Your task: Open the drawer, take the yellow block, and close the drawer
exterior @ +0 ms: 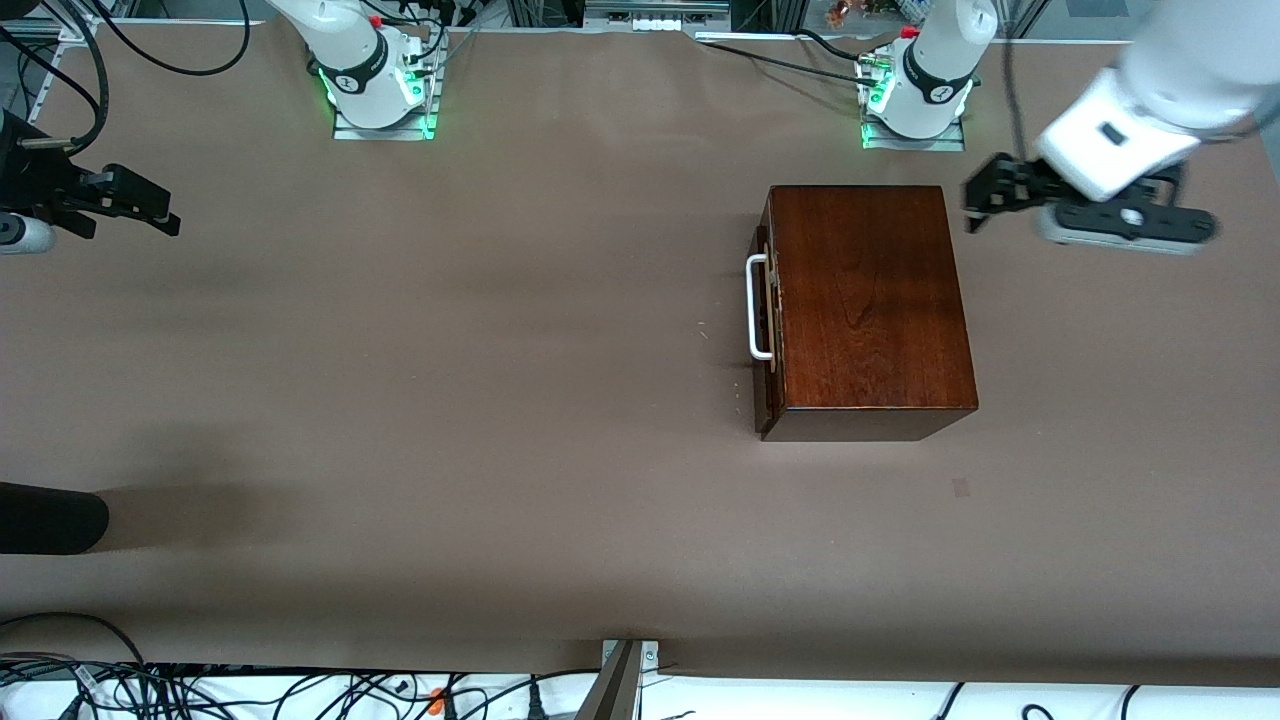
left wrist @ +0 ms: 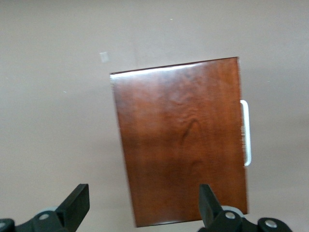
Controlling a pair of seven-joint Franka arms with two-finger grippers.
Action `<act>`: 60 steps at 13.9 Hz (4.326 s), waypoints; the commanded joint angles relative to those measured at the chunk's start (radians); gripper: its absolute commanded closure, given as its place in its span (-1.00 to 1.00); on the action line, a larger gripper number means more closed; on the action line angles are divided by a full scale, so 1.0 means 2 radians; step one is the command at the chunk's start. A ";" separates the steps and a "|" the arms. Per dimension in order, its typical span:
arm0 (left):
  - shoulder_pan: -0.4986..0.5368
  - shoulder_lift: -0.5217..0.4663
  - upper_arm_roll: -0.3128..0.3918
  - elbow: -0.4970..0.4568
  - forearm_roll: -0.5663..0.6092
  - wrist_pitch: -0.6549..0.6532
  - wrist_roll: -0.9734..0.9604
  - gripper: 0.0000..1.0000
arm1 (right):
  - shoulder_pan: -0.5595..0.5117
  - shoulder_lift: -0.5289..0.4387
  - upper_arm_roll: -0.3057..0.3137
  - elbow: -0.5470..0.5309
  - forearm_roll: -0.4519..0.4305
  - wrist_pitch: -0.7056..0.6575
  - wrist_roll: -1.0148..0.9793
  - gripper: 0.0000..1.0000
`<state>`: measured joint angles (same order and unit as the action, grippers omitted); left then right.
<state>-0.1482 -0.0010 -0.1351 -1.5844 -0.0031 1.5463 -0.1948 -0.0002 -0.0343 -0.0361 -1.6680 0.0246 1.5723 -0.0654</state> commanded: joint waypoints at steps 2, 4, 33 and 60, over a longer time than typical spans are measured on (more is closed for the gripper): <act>-0.003 0.037 -0.080 0.040 0.017 -0.002 -0.121 -1.00 | -0.001 0.000 0.000 0.007 -0.002 -0.008 -0.007 -1.00; -0.010 0.060 -0.128 0.054 0.034 -0.002 -0.191 -1.00 | -0.001 0.000 0.000 0.007 -0.002 -0.008 -0.007 -1.00; -0.151 0.271 -0.140 -0.036 0.234 0.149 -0.390 -1.00 | -0.001 0.000 -0.001 0.007 -0.002 -0.011 -0.006 -1.00; -0.199 0.374 -0.140 0.099 0.227 0.175 -0.436 -1.00 | -0.001 0.001 -0.001 0.007 -0.002 -0.011 -0.006 -1.00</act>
<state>-0.5293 0.7023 -0.4103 -1.4661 0.4492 1.8986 -1.0561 -0.0004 -0.0343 -0.0373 -1.6677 0.0246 1.5651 -0.0654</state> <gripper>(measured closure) 0.000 0.000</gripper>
